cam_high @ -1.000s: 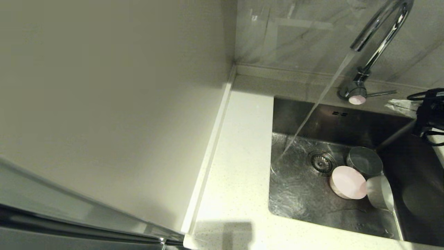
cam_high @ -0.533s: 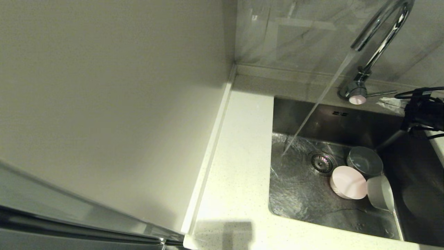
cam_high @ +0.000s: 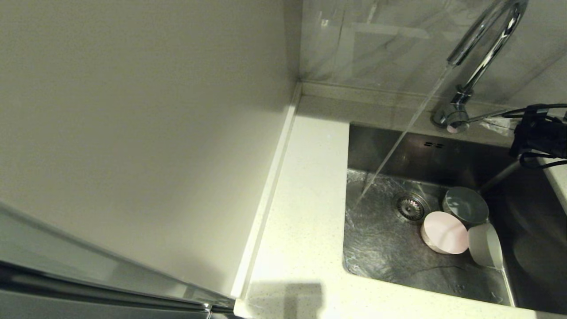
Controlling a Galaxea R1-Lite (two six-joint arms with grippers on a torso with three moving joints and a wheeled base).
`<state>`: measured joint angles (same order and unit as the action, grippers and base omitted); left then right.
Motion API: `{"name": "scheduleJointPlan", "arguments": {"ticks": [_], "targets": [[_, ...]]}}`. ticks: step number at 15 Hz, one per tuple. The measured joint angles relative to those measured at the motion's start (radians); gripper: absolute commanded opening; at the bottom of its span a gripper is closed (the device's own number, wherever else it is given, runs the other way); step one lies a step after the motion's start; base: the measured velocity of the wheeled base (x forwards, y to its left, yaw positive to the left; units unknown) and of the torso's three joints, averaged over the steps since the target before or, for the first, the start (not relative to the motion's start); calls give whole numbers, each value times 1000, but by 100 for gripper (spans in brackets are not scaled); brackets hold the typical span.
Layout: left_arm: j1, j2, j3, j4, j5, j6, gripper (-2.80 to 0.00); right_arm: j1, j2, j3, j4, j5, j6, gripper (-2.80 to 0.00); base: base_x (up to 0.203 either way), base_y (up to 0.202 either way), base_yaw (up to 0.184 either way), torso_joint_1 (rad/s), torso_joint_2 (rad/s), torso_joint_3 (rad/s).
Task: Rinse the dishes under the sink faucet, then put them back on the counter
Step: Turn off the faucet
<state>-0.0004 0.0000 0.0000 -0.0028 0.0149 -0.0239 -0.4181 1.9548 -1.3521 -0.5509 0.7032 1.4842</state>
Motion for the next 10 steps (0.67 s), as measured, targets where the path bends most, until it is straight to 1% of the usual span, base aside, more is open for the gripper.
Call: {"name": "scheduleJointPlan", "arguments": {"ticks": [5,8,10], "targets": [[0,0,0,0,0,0,-280,2,7,-31,5,-2,10,-280,0,0,0,0,0,0],[0,0,0,0,0,0,-280,-13,-29,38,-2,1,1,-280,0,0,0,0,0,0],[0,0,0,0,0,1,-280,-40,-91,130,-1,36,-25,-280,0,0,0,0,0,0]]}}
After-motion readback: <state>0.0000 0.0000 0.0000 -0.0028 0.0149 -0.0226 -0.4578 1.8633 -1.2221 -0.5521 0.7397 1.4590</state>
